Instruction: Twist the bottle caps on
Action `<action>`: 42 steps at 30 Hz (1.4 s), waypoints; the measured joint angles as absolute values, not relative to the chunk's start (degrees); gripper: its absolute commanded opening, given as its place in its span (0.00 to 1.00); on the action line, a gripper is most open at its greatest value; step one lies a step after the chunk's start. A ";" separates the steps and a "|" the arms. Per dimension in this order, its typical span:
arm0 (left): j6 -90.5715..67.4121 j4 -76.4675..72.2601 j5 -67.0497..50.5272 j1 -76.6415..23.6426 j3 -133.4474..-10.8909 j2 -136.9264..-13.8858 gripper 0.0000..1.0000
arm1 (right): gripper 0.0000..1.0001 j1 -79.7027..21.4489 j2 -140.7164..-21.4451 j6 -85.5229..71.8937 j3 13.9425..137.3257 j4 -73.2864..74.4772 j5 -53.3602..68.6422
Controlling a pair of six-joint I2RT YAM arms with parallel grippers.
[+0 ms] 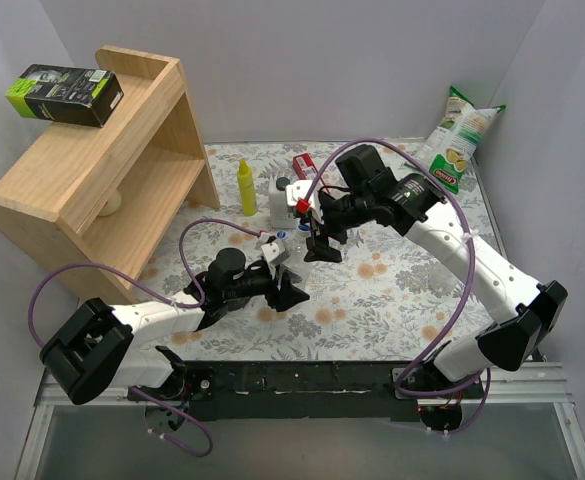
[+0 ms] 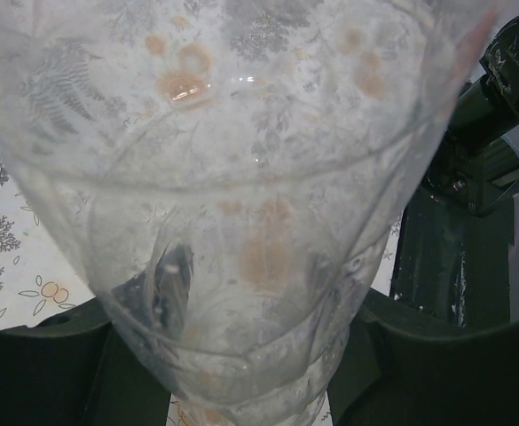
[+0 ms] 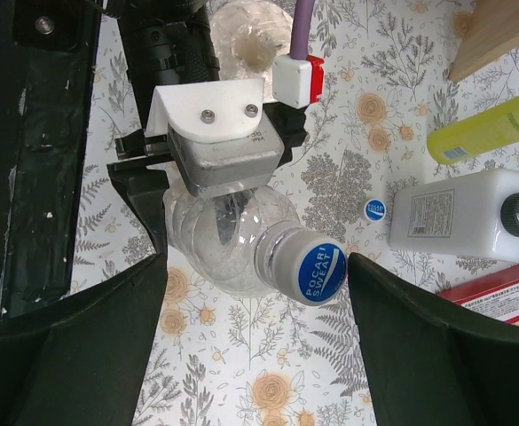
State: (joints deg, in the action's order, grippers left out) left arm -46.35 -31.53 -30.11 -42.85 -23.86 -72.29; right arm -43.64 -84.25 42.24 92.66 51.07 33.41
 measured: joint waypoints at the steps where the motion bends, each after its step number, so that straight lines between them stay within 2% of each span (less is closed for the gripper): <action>1: -46.35 -31.64 -29.98 -42.85 -23.86 -72.29 0.00 | 0.88 -43.64 -84.07 42.24 92.53 51.03 33.26; 17: -45.21 -31.70 -29.17 -42.87 -23.24 -72.29 0.00 | 0.81 -43.57 -83.66 42.46 92.47 53.17 31.66; 24: -43.90 -31.55 -29.15 -42.72 -22.96 -72.29 0.00 | 0.82 -43.59 -83.88 40.53 95.15 57.80 29.39; 30: -38.74 -29.93 -30.13 -42.57 -22.98 -72.29 0.00 | 0.92 -43.59 -84.82 39.46 100.84 58.02 28.69; 42: -34.89 -29.06 -31.46 -42.57 -24.01 -72.29 0.00 | 0.92 -43.59 -87.90 40.07 98.54 55.81 35.70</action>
State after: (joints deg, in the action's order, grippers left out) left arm -34.89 -29.06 -31.46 -42.57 -24.01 -72.29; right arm -43.59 -87.90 40.07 98.54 55.81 35.70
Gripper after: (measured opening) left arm 0.525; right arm 0.927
